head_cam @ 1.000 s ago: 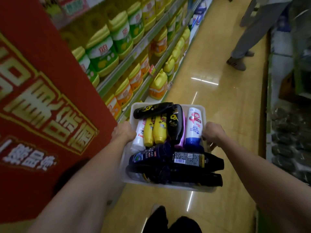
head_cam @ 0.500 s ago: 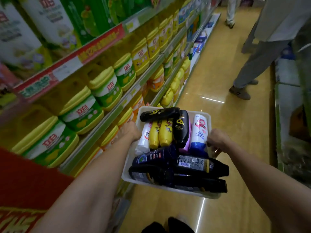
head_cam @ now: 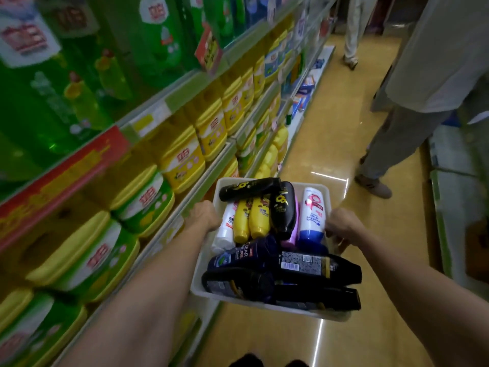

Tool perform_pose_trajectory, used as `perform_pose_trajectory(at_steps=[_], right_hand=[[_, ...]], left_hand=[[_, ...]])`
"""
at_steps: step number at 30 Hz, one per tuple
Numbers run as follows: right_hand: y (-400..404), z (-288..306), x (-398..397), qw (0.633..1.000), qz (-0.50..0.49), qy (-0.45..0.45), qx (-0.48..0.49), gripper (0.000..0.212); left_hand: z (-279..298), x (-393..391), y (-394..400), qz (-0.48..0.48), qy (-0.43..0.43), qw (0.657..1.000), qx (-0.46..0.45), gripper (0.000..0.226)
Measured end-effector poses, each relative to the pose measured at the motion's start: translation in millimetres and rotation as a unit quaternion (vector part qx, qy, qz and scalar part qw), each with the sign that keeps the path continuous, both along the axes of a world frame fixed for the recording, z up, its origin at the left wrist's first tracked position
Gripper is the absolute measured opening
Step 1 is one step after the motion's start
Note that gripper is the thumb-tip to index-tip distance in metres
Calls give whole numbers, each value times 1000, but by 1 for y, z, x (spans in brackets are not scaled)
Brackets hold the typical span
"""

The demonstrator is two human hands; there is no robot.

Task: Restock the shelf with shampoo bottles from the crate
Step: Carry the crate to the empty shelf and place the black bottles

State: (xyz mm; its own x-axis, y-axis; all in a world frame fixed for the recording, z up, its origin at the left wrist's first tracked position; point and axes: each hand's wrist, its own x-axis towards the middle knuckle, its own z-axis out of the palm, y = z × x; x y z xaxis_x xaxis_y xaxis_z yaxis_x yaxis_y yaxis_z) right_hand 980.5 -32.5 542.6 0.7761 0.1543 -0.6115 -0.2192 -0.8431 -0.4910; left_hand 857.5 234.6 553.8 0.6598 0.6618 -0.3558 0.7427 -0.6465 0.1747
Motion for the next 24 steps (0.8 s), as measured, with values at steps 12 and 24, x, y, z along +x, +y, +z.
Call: perform_pose_trajectory(at_steps=[12,24], right_hand=[[36,5,276,1000,25,6,2,10],[78,-5,538,997,41,-16,-59,13]], left_hand=[[4,267,28,10,0,1000,16,30],[-2,535,72,-7,0,1000,-10,30]])
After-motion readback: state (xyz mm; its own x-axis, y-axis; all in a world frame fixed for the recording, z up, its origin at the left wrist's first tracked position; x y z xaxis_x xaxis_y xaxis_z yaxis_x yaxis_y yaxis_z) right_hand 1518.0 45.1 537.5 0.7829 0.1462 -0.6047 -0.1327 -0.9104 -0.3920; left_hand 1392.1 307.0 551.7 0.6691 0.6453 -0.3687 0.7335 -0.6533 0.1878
